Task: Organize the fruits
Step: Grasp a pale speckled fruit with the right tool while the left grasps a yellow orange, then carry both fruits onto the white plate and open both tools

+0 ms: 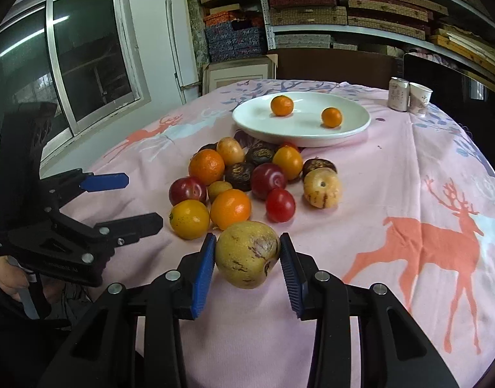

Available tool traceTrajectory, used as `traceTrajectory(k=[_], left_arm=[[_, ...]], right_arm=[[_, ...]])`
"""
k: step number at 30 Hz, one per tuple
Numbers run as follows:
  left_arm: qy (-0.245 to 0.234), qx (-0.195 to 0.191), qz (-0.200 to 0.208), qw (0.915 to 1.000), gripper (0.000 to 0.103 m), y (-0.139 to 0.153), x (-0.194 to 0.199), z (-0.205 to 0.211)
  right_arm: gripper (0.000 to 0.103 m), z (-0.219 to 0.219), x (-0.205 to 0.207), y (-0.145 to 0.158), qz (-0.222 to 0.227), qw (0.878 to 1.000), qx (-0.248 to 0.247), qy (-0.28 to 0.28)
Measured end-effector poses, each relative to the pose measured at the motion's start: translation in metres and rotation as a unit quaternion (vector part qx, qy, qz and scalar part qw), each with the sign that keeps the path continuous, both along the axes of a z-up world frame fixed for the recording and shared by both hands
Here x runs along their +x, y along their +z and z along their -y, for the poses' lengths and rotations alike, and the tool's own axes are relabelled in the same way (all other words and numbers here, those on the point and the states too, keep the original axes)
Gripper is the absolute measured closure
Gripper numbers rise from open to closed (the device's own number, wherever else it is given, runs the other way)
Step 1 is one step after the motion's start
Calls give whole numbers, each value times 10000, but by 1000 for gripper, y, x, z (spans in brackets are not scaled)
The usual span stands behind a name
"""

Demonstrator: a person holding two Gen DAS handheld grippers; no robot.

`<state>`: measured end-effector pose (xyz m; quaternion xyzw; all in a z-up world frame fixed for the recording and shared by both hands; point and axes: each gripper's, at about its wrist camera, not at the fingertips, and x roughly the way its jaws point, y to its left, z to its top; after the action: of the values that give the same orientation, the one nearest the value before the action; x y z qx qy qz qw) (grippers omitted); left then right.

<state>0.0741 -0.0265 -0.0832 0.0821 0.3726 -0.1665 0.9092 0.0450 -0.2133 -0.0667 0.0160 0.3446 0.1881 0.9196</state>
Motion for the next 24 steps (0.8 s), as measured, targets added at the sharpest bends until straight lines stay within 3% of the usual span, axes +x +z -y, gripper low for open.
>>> traceTrajectory(k=[6,8,9,12,15,21,24], left_arm=[[-78,140,51,9999,5,-7,2,30],[18,130,22,9999,11,-10,6,34],[40,133,-41,9999,25,-13,9,35],[198,265,-39,9994,32,-19,14,39],[290,249,21,9993,45,-16,14,35],[86,403,-63,9991,62,-20,3,40],[92,379,-163,9991,62,-26,8,43]], right_arm=[[63,24,-12,3,48,9997,42,-243],[63,28,-14,2,34,9996,76,-272],[63,30,-14,1,24,9996,92,-282],[63,34,-16,0,20,9995,120,-307],[63,36,-18,0,39,9994,139,-320],[63,35,-20,0,58,9994,181,-298],[63,34,-22,-1,66,9995,171,-273]])
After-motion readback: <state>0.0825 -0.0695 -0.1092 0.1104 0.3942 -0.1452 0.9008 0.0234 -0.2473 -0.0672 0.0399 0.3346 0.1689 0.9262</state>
